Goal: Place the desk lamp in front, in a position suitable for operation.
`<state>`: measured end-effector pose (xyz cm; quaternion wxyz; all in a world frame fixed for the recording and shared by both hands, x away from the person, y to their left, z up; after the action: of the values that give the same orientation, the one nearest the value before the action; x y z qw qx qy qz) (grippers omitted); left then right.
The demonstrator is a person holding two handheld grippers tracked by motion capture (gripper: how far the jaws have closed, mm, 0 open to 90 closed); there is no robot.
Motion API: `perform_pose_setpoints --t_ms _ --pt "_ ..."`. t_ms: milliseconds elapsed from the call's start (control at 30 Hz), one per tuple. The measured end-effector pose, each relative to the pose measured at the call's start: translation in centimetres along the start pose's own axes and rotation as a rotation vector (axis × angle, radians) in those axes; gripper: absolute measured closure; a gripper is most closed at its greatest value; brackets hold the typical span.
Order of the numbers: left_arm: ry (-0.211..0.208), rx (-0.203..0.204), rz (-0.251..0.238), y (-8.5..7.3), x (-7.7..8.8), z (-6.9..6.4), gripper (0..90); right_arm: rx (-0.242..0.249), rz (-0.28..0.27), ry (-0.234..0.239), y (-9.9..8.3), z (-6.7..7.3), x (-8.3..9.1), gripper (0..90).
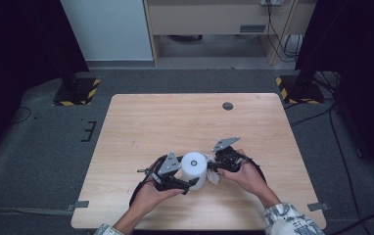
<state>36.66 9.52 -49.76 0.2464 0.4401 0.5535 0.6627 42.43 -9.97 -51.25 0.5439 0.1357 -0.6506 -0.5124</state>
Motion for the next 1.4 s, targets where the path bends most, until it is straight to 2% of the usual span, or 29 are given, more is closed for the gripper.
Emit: perform_pose_setpoints --t_ms 133,233,333,400,533,767,1133,1300,1400 --pt "-0.001 0.0 0.001 0.0 0.0 0.0 9.0 0.008 0.026 0.004 -0.1 -0.2 -0.7 77.4" --pt "0.0 0.0 0.0 0.0 -0.1 0.0 9.0 0.003 0.022 0.011 0.1 -0.2 -0.6 77.4" --pt "0.0 0.0 0.001 0.0 0.0 0.0 9.0 0.002 0.0 0.018 0.6 -0.2 -0.1 77.5" --pt "0.001 0.001 0.002 0.0 0.0 0.0 9.0 0.0 -0.049 0.04 1.7 -0.3 0.8 77.5" --pt "0.001 0.001 0.002 0.0 0.0 0.0 9.0 0.002 -0.071 0.052 2.2 -0.4 1.2 77.6" --pt "0.001 0.001 0.002 0.0 0.0 0.0 9.0 0.0 -0.056 0.046 1.3 -0.4 0.9 77.6" --pt "0.001 0.001 0.002 0.0 0.0 0.0 9.0 0.01 -0.06 0.047 -0.1 0.1 1.8 77.6" --pt "0.001 0.001 0.002 0.0 0.0 0.0 9.0 0.022 -0.026 0.042 -1.4 0.3 1.4 77.6" --pt "0.0 0.001 0.001 0.0 -0.1 0.0 9.0 0.03 -0.023 0.04 -1.4 0.4 1.4 77.6"
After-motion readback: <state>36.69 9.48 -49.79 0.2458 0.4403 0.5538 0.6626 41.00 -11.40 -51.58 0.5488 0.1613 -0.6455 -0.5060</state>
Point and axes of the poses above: each handheld gripper's, and its own axes: x roughly backward along the jaws, y roughly out of its top, z roughly to its left, the point moved 3 cm from there along -x, roughly forward along the jaws, and after that the axes turned 10 degrees about -z, right-handed, at the moved point
